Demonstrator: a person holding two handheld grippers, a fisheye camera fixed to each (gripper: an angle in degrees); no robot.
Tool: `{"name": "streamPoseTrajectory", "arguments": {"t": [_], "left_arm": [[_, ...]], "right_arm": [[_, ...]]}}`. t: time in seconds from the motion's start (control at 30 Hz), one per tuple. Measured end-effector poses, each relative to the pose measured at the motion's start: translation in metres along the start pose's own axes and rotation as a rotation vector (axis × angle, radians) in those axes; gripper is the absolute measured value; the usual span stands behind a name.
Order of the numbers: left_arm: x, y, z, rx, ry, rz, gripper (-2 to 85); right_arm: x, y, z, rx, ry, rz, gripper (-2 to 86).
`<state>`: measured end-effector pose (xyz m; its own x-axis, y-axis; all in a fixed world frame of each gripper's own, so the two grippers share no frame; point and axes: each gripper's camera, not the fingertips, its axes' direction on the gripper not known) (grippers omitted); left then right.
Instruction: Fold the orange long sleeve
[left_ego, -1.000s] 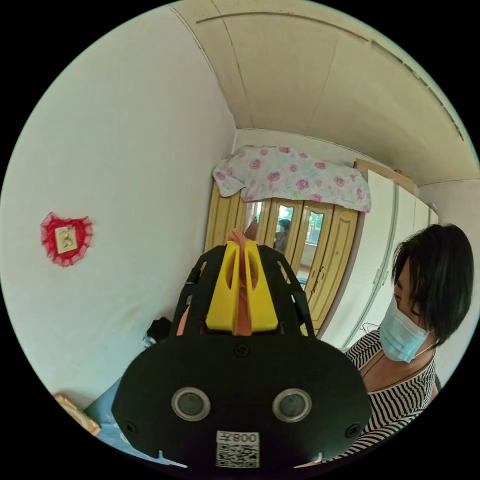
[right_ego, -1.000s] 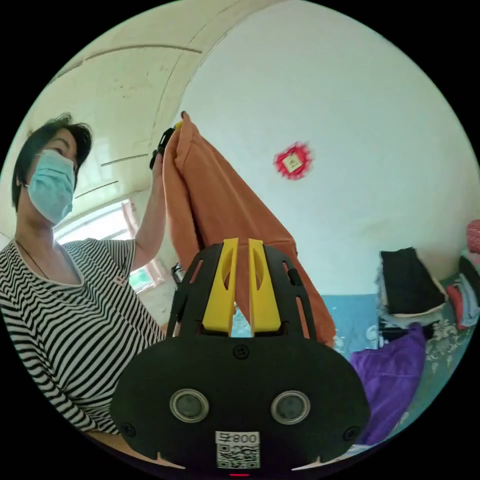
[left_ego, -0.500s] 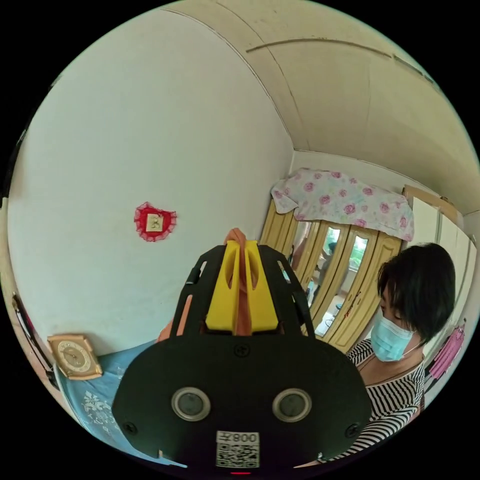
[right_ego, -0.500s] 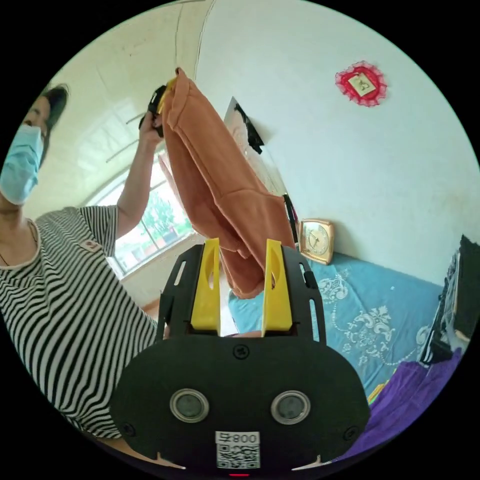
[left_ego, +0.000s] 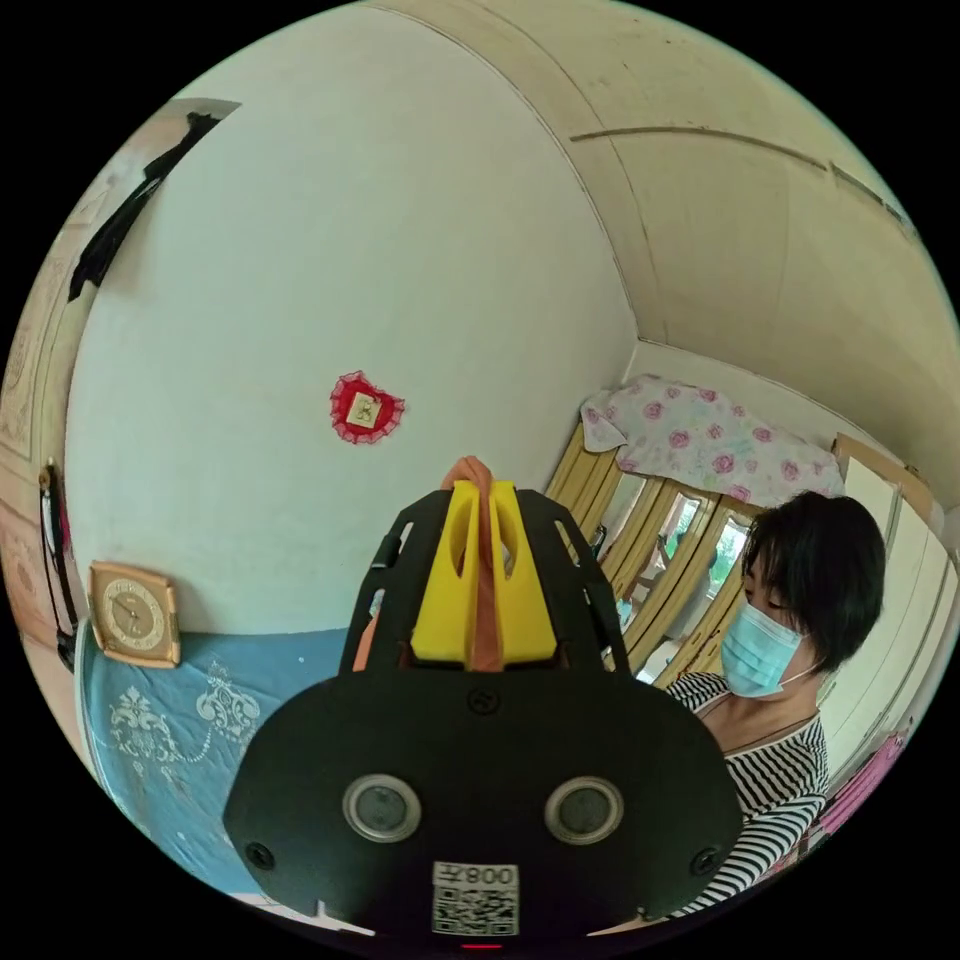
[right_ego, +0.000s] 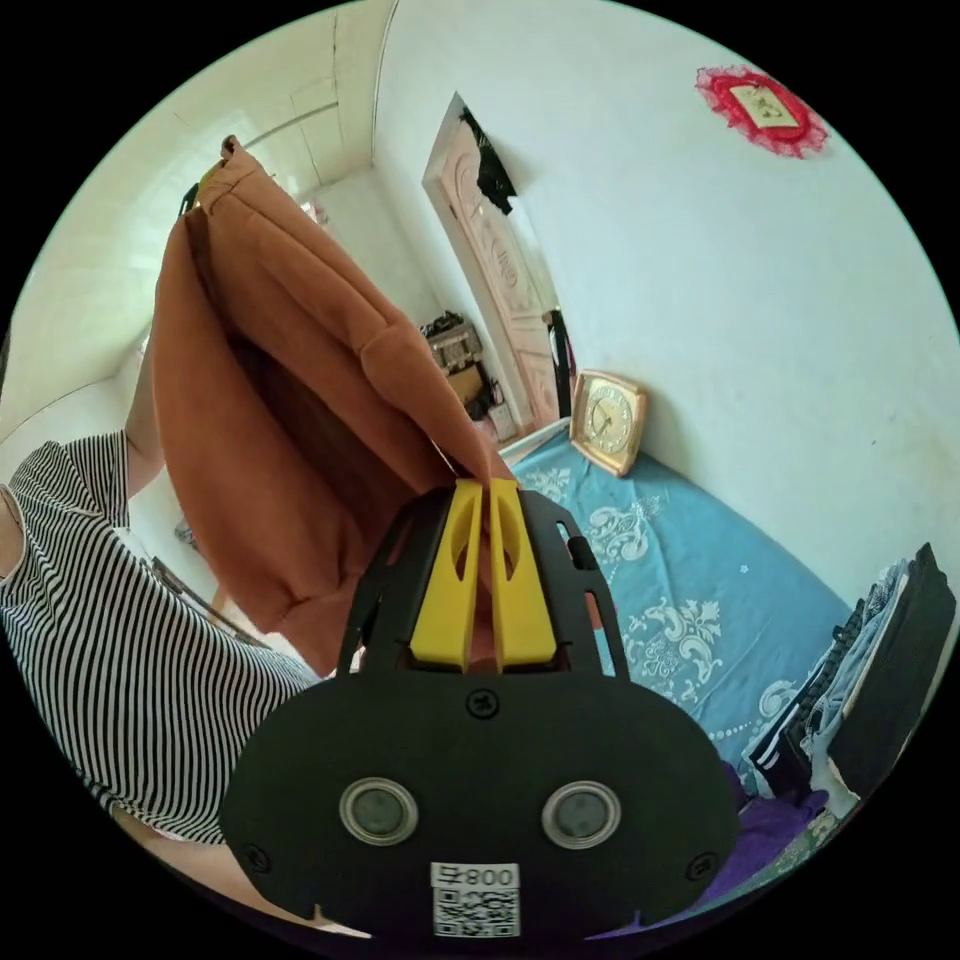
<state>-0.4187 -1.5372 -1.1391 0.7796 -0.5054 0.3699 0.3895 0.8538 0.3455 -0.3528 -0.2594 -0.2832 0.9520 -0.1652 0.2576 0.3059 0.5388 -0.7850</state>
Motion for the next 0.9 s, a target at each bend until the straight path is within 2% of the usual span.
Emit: {"name": "streamPoseTrajectory", "arguments": {"t": [0.13,0.33,0.53,0.67,0.9], "left_arm": [[-0.046,0.045,-0.058,-0.012,-0.082,-0.093,1.5],[-0.106,0.143,-0.152,-0.060,-0.299,-0.268,1.4],[-0.131,0.249,-0.224,0.020,-0.371,-0.396,1.4],[-0.133,0.290,-0.258,0.056,-0.439,-0.399,1.6],[-0.170,0.316,-0.271,0.076,-0.443,-0.311,2.0]], "right_arm": [[-0.017,-0.013,0.044,-0.097,0.012,-0.018,1.1],[-0.046,-0.006,0.051,-0.031,-0.094,0.017,0.6],[-0.105,-0.007,0.086,-0.107,-0.233,-0.057,0.4],[-0.134,-0.012,0.109,-0.081,-0.356,-0.093,0.3],[-0.165,-0.036,0.154,-0.061,-0.386,-0.168,0.2]]}}
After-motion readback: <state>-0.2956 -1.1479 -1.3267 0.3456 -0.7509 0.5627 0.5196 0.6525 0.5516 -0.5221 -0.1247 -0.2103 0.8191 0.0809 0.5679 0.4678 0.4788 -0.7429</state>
